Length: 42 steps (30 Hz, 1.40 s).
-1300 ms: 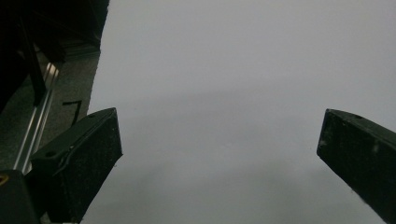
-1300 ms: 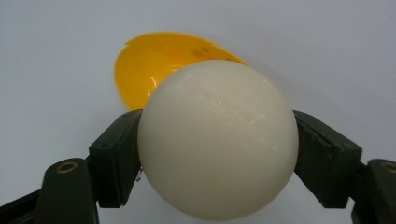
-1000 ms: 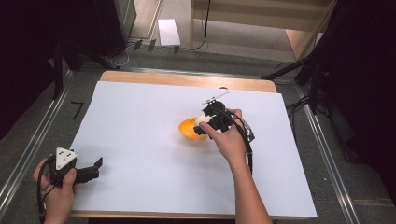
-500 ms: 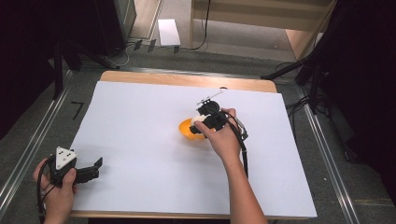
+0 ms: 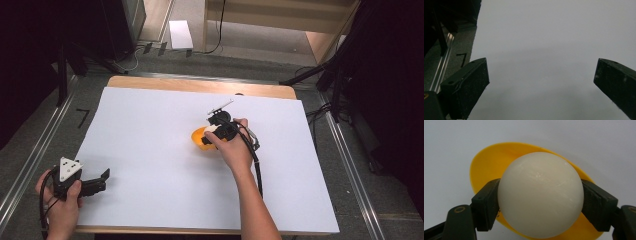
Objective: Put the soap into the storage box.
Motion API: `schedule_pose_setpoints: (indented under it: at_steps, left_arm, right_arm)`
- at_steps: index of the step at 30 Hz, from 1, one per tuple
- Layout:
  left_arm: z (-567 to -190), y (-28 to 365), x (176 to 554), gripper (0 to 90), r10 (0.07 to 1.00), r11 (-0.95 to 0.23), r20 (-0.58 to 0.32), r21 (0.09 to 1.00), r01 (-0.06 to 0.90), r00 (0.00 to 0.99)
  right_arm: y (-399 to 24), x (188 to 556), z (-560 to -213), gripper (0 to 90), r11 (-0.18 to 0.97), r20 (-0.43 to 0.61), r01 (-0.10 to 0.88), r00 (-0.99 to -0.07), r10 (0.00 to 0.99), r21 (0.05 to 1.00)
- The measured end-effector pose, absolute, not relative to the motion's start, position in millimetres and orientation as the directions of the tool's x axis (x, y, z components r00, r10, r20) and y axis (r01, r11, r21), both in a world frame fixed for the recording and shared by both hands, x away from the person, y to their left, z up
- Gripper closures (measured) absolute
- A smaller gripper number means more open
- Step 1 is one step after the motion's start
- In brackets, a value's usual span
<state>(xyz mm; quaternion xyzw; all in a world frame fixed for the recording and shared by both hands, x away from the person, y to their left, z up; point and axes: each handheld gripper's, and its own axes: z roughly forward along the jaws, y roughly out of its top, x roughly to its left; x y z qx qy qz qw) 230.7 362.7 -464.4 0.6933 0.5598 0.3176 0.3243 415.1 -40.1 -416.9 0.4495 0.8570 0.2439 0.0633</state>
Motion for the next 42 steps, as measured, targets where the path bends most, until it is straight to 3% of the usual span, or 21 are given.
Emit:
schedule_pose_setpoints:
  at_steps: [5, 9, 18, 42]
  left_arm:
    - [-464, 363, 231, 0.3, 0.982, -0.163, 0.077, 0.805, 0.571, 0.171]
    - [-465, 363, 231, 0.3, 0.982, -0.163, 0.077, 0.806, 0.569, 0.172]
    - [-465, 362, 231, 0.3, 0.982, -0.163, 0.078, 0.808, 0.566, 0.171]
    - [-465, 361, 231, 0.3, 0.982, -0.169, 0.086, 0.806, 0.568, 0.17]
  right_arm:
    - [-40, 413, -418, 23.4, 0.462, 0.113, 0.749, -0.573, 0.812, 0.475]
    - [-43, 410, -405, 13.5, 0.434, 0.106, 0.731, -0.563, 0.819, 0.527]
    - [-59, 400, -392, 9.2, 0.438, 0.102, 0.717, -0.574, 0.812, 0.543]
    - [-120, 371, -396, 9.9, 0.345, 0.15, 0.734, -0.516, 0.843, 0.585]
